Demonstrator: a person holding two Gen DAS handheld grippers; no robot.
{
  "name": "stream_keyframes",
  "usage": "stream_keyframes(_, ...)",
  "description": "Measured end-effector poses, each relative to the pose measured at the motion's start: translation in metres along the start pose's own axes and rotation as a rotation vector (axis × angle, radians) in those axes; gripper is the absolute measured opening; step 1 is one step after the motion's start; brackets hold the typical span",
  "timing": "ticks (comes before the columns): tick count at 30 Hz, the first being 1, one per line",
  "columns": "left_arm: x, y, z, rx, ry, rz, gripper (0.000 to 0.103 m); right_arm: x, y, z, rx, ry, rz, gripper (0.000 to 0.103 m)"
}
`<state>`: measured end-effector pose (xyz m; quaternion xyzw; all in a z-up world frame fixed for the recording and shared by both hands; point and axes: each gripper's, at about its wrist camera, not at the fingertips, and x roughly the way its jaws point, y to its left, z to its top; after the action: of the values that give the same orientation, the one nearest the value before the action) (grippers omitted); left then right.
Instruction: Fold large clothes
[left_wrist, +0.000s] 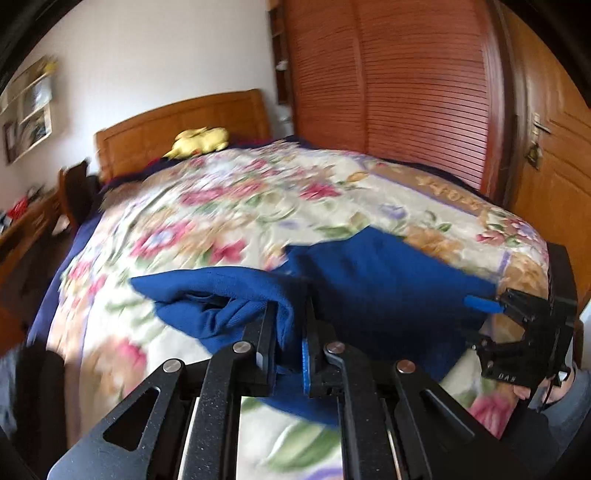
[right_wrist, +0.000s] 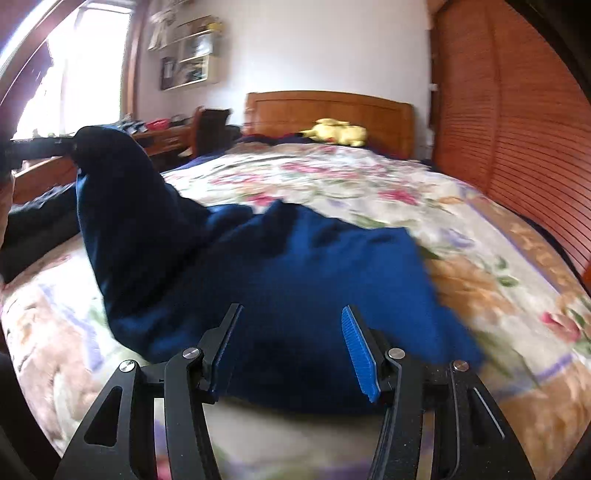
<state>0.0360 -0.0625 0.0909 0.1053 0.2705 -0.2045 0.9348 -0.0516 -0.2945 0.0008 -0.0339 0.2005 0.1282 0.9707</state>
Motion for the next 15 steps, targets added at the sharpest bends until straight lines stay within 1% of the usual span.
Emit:
stream_keyframes(2,0.012,-0.025,0.018,0.044,0.003,-0.024,0.01,-0.011,-0.019,-0.005,0.039,-0.016,-0.03,0.056)
stream_keyframes(3,0.018,-0.038,0.027,0.068,0.007,-0.038,0.01,-0.016,-0.028,-0.008,0.066,-0.03,-0.031,0.056)
stream_keyframes(6,0.032,-0.092,0.046,0.157,0.01,-0.091,0.009,-0.03,-0.057,-0.018,0.14,-0.042,-0.073,0.056)
stream_keyframes(9,0.036,-0.137,0.058,0.219,0.0,-0.156,0.008,-0.041,-0.083,-0.03,0.198,-0.041,-0.108,0.056)
stream_keyframes(11,0.033,-0.161,0.063,0.246,-0.009,-0.205,0.008,-0.047,-0.094,-0.037,0.226,-0.034,-0.128,0.056)
stream_keyframes(12,0.031,-0.176,0.064,0.26,-0.011,-0.243,0.008,-0.052,-0.094,-0.04,0.232,-0.034,-0.134,0.056)
stream_keyframes(14,0.03,-0.194,0.062,0.286,-0.007,-0.267,0.008,-0.057,-0.098,-0.044,0.238,-0.029,-0.144,0.056)
stream_keyframes(15,0.032,-0.202,0.059,0.297,-0.001,-0.266,0.008,-0.058,-0.099,-0.044,0.241,-0.028,-0.144,0.056)
